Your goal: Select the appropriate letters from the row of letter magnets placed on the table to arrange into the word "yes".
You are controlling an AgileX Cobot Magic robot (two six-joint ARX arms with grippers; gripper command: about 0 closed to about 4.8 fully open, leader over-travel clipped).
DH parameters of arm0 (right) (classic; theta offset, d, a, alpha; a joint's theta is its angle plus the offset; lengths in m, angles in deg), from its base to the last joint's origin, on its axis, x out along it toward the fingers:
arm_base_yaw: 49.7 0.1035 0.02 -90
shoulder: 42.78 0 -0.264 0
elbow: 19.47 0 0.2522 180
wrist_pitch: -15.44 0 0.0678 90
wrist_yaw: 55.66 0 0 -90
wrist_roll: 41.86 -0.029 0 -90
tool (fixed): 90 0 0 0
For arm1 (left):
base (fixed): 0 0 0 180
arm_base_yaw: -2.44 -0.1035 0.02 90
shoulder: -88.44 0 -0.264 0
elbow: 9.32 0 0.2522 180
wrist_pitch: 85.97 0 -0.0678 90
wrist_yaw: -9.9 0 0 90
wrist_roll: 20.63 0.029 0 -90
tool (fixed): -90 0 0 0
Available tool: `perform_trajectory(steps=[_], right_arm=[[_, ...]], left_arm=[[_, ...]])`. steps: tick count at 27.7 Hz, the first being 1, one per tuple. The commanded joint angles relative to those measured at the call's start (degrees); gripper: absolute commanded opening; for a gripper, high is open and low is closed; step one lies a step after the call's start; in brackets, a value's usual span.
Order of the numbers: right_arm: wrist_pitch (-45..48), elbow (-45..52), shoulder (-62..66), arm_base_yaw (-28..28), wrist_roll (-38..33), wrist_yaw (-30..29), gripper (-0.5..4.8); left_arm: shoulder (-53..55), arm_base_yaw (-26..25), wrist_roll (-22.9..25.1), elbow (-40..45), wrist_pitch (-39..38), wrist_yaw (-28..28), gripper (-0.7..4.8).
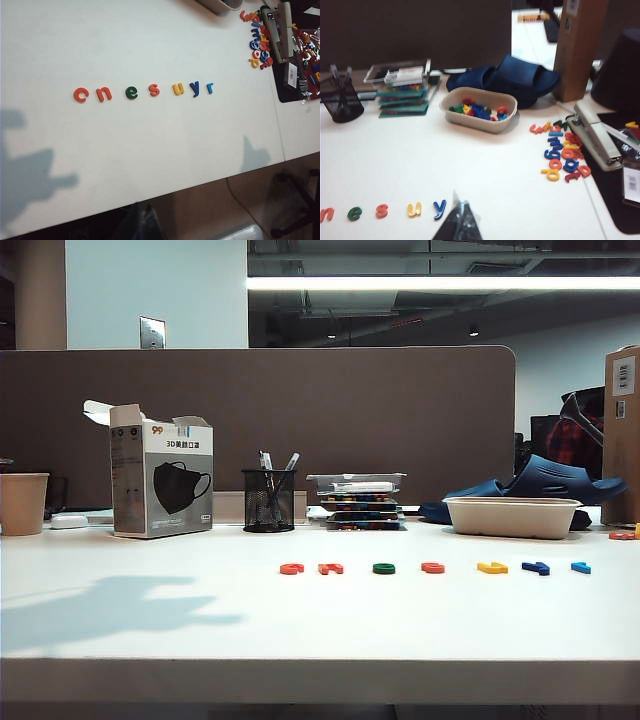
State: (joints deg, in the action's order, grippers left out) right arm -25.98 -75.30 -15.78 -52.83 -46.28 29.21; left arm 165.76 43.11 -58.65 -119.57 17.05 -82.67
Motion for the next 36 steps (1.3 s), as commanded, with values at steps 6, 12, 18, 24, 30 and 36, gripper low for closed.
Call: perform_trajectory(steps=[6,12,18,24,30,36], right_arm=[[-3.8,-17.0,21.4,0.2,0.2,-8.3,-0.01],[-3.8,-24.6,32.4,0.2,2.4,-13.1,-0.01],[-3.8,-28.0,40.5,1.7,10.2,-14.6,-0.01],[-3.6,-28.2,47.2,2.9,16.0,-21.0,-0.01],[-3.4,-28.2,54.9,4.6,20.7,-27.0,0.66],[-3.6,-28.2,62.2,6.4,24.9,-26.7,1.28]], left_arm=[[-0.2,0.0,0.2,-0.2,0.3,0.0,-0.05],[-0.2,0.0,0.2,-0.2,0.3,0.0,-0.05],[-0.2,0.0,0.2,-0.2,0.3,0.0,-0.05],[-0.2,0.0,0.2,-0.2,0.3,0.0,-0.05],[-0.2,0.0,0.2,-0.2,0.3,0.0,-0.05],[0.0,0.0,0.2,-0.2,0.3,0.0,-0.05]])
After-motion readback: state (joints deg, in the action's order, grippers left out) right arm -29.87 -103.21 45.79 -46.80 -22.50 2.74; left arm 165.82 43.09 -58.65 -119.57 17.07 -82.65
